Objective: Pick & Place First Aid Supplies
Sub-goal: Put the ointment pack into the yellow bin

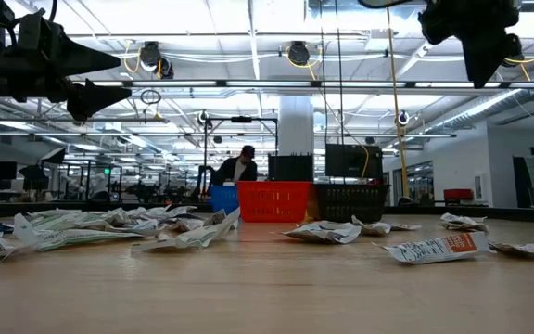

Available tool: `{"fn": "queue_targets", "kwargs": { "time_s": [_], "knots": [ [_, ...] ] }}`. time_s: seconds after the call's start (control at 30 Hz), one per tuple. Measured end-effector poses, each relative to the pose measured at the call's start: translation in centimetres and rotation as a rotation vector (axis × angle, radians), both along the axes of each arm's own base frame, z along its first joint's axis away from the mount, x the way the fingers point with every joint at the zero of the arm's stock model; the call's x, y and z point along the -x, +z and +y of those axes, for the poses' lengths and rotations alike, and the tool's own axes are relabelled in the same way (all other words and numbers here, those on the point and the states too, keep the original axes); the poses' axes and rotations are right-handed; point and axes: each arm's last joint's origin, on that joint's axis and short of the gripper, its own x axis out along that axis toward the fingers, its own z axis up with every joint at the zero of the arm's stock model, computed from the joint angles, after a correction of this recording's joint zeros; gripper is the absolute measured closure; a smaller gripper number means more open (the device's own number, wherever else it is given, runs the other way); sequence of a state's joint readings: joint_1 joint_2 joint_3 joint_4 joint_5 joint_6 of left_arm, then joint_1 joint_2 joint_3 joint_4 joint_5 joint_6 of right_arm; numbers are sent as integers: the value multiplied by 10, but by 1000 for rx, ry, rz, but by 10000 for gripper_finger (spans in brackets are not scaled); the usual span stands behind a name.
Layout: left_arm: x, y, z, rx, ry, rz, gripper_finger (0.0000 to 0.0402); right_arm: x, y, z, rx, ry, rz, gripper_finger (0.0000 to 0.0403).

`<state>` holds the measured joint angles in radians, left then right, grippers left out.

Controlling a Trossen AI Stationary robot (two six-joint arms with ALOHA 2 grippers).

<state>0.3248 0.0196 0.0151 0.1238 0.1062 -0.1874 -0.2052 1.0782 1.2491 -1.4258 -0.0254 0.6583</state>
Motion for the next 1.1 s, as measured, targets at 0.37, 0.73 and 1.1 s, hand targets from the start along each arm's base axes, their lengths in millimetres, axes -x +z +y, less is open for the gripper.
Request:
{"fn": "queue_targets", "kwargs": {
  "time_s": [0.37, 0.73, 1.1],
  "knots": [
    [0, 0, 0, 0, 1, 0, 11, 9, -6, -50, 43, -61, 51, 273],
    [0, 0, 0, 0, 0, 0, 11, 12, -24, -98, 7, -123, 146, 273],
    [0, 0, 0, 0, 1, 0, 11, 3, -64, -111, 12, -194, 122, 273]
  ]
}}
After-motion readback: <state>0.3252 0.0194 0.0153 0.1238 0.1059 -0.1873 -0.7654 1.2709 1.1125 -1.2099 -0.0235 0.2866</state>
